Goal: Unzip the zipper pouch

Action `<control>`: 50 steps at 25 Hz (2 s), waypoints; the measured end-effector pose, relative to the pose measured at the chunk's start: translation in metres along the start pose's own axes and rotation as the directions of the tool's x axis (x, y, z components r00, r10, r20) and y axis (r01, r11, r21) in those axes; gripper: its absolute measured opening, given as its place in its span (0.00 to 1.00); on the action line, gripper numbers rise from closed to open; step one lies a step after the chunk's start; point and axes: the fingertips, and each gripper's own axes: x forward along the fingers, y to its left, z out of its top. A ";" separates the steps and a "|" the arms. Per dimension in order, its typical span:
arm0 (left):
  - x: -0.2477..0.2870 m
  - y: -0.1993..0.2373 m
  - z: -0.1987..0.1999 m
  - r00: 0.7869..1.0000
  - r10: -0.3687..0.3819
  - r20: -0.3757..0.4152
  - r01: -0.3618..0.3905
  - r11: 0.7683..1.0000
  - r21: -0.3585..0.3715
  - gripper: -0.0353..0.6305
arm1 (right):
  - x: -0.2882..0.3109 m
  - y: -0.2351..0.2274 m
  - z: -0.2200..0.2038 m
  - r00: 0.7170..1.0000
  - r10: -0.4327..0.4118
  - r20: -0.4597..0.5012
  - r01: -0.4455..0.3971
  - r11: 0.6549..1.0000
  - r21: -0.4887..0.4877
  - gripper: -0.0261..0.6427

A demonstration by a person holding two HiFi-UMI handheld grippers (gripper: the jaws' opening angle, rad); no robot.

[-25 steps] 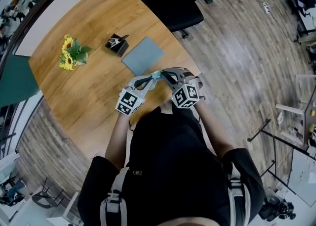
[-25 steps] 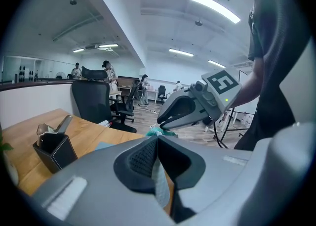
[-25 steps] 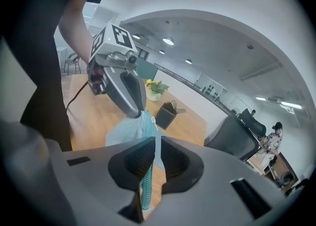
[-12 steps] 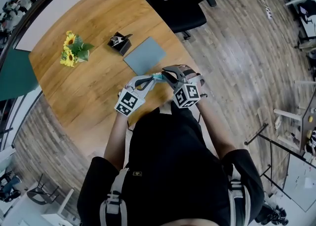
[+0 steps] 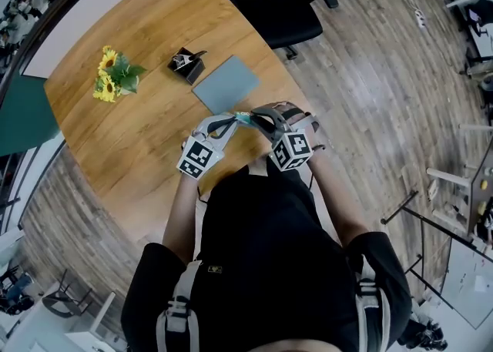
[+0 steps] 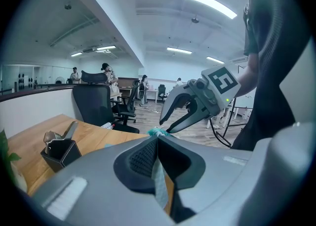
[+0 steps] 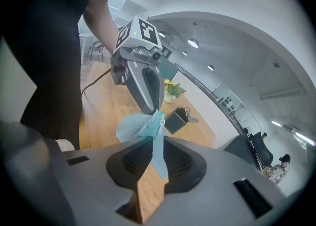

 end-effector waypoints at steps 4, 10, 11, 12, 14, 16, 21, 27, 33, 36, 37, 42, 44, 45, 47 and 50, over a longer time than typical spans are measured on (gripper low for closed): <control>0.001 -0.003 0.001 1.000 -0.021 -0.001 0.021 1.000 0.016 0.07 | 0.000 0.000 -0.001 1.000 0.001 -0.008 -0.001 1.000 -0.019 0.14; 0.002 -0.008 -0.001 0.999 -0.038 -0.009 0.039 0.999 0.034 0.07 | 0.001 -0.003 -0.003 0.999 -0.026 -0.024 0.025 0.998 -0.052 0.14; 0.003 -0.009 0.000 0.999 -0.042 -0.011 0.042 0.998 0.038 0.07 | 0.000 -0.004 -0.003 0.999 -0.032 -0.026 0.030 0.998 -0.057 0.14; 0.003 -0.010 0.000 0.999 -0.045 -0.012 0.046 0.998 0.041 0.07 | 0.000 -0.005 -0.003 0.999 -0.037 -0.026 0.035 0.997 -0.061 0.14; 0.004 -0.012 0.000 0.999 -0.051 -0.015 0.052 0.997 0.048 0.07 | 0.000 -0.007 -0.003 0.999 -0.042 -0.028 0.040 0.997 -0.069 0.14; 0.004 -0.014 0.001 0.998 -0.059 -0.020 0.060 0.996 0.060 0.07 | -0.001 -0.008 -0.003 0.999 -0.044 -0.031 0.042 0.996 -0.078 0.14; 0.006 -0.017 -0.001 0.997 -0.068 -0.030 0.071 0.995 0.076 0.07 | -0.001 -0.006 -0.003 0.999 -0.030 -0.029 0.027 0.995 -0.101 0.14; 0.004 -0.015 0.003 0.997 -0.071 -0.017 0.072 0.995 0.070 0.07 | -0.006 -0.015 0.001 0.998 -0.059 0.017 0.058 0.998 0.008 0.14; 0.005 -0.018 0.002 0.997 -0.082 -0.013 0.082 0.994 0.069 0.07 | -0.004 -0.014 -0.004 0.998 -0.065 0.003 0.065 0.998 0.026 0.13; 0.005 -0.018 0.003 0.997 -0.081 -0.007 0.081 0.995 0.062 0.07 | -0.002 -0.008 -0.009 0.999 -0.050 -0.020 0.050 0.999 -0.005 0.13; 0.006 -0.018 0.003 0.997 -0.082 -0.010 0.082 0.995 0.064 0.07 | -0.003 -0.006 -0.009 0.999 -0.044 -0.023 0.043 0.999 -0.017 0.13; 0.005 -0.018 0.001 0.996 -0.082 -0.022 0.083 0.994 0.065 0.07 | -0.003 0.004 -0.011 0.999 -0.007 -0.042 0.003 0.996 -0.087 0.14; 0.006 -0.019 0.002 0.996 -0.083 -0.026 0.085 0.994 0.068 0.07 | -0.005 0.006 -0.011 0.999 0.005 -0.044 -0.010 0.994 -0.110 0.14; 0.006 -0.020 0.001 0.996 -0.084 -0.028 0.085 0.994 0.070 0.07 | -0.005 0.008 -0.010 0.999 0.011 -0.042 -0.016 0.993 -0.120 0.14; 0.007 -0.020 0.000 0.996 -0.082 -0.033 0.084 0.994 0.072 0.07 | -0.006 0.011 -0.007 0.999 0.022 -0.032 -0.026 0.991 -0.132 0.14; 0.007 -0.020 -0.001 0.996 -0.080 -0.039 0.082 0.994 0.073 0.07 | -0.008 0.013 -0.002 0.999 0.028 -0.017 -0.030 0.990 -0.134 0.14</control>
